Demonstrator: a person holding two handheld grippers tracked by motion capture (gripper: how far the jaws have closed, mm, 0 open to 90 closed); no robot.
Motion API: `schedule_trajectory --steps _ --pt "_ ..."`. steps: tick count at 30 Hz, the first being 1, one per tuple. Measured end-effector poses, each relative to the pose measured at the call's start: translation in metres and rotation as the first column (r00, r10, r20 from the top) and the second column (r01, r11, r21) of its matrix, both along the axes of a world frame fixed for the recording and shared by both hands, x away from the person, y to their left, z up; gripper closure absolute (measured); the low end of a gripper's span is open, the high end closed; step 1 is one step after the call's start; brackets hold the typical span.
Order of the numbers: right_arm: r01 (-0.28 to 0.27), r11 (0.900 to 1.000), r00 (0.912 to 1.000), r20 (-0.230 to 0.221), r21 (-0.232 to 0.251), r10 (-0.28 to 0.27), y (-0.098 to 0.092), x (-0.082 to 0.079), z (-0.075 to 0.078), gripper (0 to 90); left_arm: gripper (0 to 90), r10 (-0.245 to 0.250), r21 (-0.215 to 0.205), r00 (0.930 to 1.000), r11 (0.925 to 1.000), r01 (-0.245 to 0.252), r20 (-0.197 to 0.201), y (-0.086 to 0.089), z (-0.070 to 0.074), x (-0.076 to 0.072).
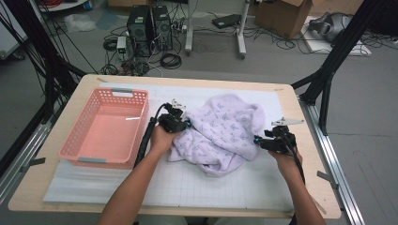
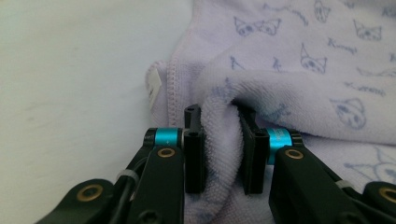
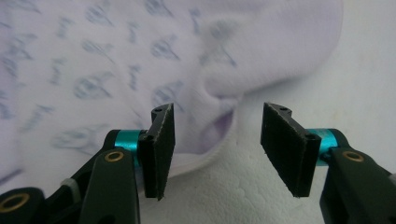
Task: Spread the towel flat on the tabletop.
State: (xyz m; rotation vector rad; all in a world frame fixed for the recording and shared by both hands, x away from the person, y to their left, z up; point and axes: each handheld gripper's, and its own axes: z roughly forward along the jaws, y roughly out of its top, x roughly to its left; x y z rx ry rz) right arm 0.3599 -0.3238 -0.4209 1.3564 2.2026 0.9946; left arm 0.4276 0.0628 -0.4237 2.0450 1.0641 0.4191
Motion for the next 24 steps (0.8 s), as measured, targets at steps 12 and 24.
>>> schedule_trajectory --steps 12,24 --pt "-0.064 0.994 0.9977 -0.028 -0.09 0.062 0.032 0.054 -0.012 78.7 74.9 0.093 -0.076 0.9954 0.993 -0.091 0.024 0.035 0.001 -0.01" --pt "0.324 0.945 0.9165 0.236 0.037 -0.323 0.012 0.084 0.029 70.5 44.6 0.008 -0.176 0.9991 0.9844 -0.001 0.042 0.026 0.002 -0.027"
